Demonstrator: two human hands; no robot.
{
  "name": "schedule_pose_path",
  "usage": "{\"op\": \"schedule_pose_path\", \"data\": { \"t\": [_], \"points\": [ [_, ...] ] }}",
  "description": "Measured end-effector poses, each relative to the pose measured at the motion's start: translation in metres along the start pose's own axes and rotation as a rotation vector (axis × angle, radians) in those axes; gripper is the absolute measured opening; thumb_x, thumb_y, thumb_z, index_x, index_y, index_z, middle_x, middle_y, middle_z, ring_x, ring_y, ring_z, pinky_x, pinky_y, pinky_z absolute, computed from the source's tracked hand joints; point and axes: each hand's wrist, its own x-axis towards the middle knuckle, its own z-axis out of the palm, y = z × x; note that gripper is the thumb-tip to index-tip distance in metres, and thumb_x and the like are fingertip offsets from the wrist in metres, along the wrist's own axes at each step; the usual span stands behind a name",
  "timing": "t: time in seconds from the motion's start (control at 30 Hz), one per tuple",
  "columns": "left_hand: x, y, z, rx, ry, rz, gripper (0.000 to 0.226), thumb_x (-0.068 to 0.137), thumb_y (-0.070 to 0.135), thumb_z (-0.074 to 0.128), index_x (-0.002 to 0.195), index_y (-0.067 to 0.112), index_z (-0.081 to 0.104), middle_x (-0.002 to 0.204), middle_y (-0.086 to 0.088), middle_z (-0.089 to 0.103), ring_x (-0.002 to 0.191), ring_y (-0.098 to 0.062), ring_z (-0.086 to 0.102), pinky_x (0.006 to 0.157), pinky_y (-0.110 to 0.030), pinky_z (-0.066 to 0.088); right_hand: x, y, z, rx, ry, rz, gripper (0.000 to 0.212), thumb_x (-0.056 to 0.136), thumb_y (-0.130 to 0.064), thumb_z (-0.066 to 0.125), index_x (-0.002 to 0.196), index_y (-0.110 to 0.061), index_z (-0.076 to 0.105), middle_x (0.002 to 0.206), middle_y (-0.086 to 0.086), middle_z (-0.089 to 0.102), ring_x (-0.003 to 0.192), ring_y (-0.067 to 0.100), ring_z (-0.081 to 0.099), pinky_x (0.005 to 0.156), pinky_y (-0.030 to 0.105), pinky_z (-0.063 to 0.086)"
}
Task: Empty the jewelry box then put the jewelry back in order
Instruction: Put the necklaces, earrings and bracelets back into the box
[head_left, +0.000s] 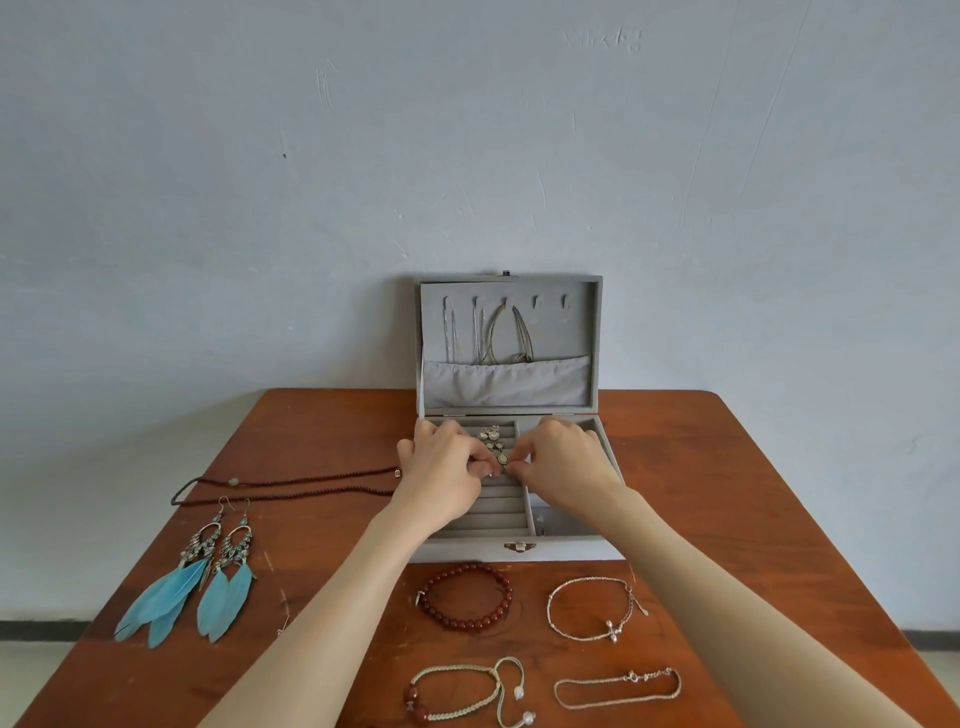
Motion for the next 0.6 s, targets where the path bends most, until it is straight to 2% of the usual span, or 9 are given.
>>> {"op": "schedule_pose_path", "data": {
  "t": [0.17,0.27,0.5,0.6],
  "points": [
    [0.001,-0.001,0.002,-0.037,0.047,-0.007,0.011,0.089,0.034,0.056,0.09,0.037,0.066,0.094,0.013,0.043,0.106,-0.016,0.03,0.072,-0.031,0.013,0.001,-0.001,0.001,0.065,-0.033,0.052,0.015,0.083,-0.027,0.063,0.092,-0.019,0.071,0.103,0.004,0.065,0.099,0.024,0.058,0.092,0.041,0.043],
    [0.001,-0.002,0.003,-0.011,0.07,-0.003,0.013,0.089,0.038,0.054,0.095,0.034,0.065,0.096,0.012,0.044,0.107,-0.017,0.031,0.075,-0.031,0.015,0.0,0.0,0.006,0.08,-0.005,0.055,0.014,0.083,-0.027,0.062,0.091,-0.018,0.07,0.104,0.004,0.061,0.098,0.024,0.057,0.09,0.039,0.043],
    [-0.001,-0.002,0.002,0.031,0.066,0.002,0.014,0.089,0.037,0.055,0.096,0.033,0.066,0.095,0.012,0.041,0.107,-0.018,0.031,0.076,-0.029,0.015,0.001,0.001,0.01,0.068,0.029,0.035,0.015,0.085,-0.027,0.06,0.091,-0.019,0.071,0.105,0.004,0.058,0.1,0.024,0.055,0.088,0.035,0.035],
    [-0.002,-0.001,0.001,0.029,0.085,0.008,0.011,0.089,0.034,0.057,0.095,0.033,0.066,0.098,0.011,0.046,0.108,-0.017,0.031,0.077,-0.029,0.016,0.0,0.003,0.011,0.076,0.036,0.03,0.017,0.086,-0.028,0.059,0.092,-0.018,0.071,0.104,0.004,0.057,0.099,0.024,0.055,0.088,0.035,0.035]
  ]
}}
